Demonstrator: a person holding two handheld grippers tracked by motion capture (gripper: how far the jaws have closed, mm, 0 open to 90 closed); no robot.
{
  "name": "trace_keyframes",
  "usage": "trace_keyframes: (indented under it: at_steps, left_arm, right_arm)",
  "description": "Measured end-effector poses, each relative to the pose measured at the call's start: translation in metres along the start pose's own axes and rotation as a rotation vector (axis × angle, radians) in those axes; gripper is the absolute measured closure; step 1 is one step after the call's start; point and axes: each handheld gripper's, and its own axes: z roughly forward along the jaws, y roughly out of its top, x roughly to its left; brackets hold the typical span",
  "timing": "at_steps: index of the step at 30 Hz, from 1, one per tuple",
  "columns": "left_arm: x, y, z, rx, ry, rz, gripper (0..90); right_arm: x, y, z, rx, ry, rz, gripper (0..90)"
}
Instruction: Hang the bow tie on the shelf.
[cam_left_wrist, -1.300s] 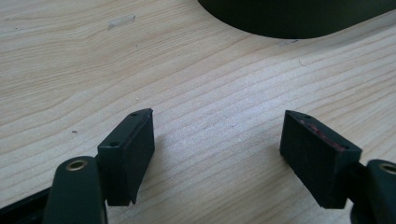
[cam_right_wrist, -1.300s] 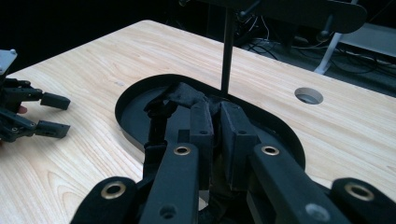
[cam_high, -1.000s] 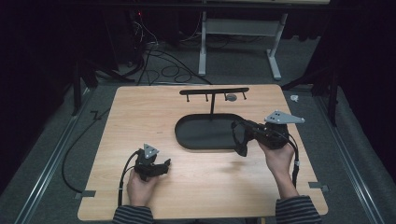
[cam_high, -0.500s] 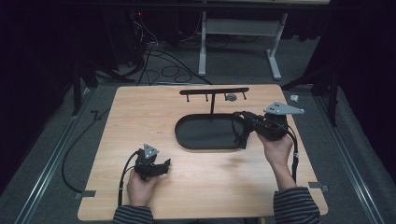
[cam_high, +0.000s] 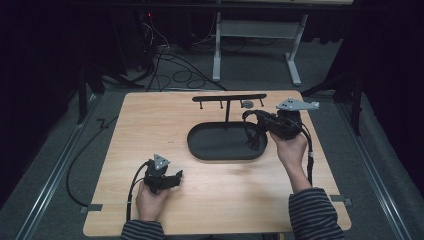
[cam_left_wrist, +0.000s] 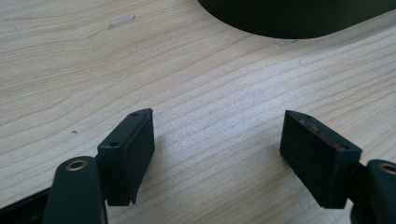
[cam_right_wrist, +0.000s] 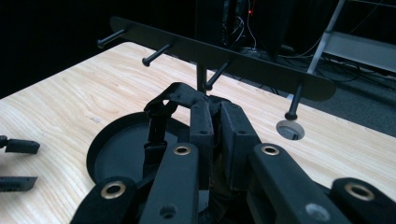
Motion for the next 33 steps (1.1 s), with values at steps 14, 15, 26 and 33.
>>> trace_keyframes:
  at_steps: [14, 15, 26, 33]
  left_arm:
    - [0.000, 0.000, 0.000, 0.000, -0.001, 0.000, 26.7]
    - [0.000, 0.000, 0.000, 0.001, -0.001, 0.000, 26.7]
    - [0.000, 0.000, 0.000, 0.001, -0.001, 0.000, 26.6]
    - [0.000, 0.000, 0.000, 0.001, -0.002, 0.000, 26.6]
  right_arm:
    - [0.000, 0.019, 0.026, 0.017, -0.017, 0.011, 85.6]
    - [0.000, 0.020, 0.028, 0.018, -0.019, 0.016, 85.5]
    - [-0.003, 0.029, 0.045, 0.048, -0.049, 0.028, 85.2]
    - [-0.008, 0.029, 0.057, 0.075, -0.066, 0.050, 84.7]
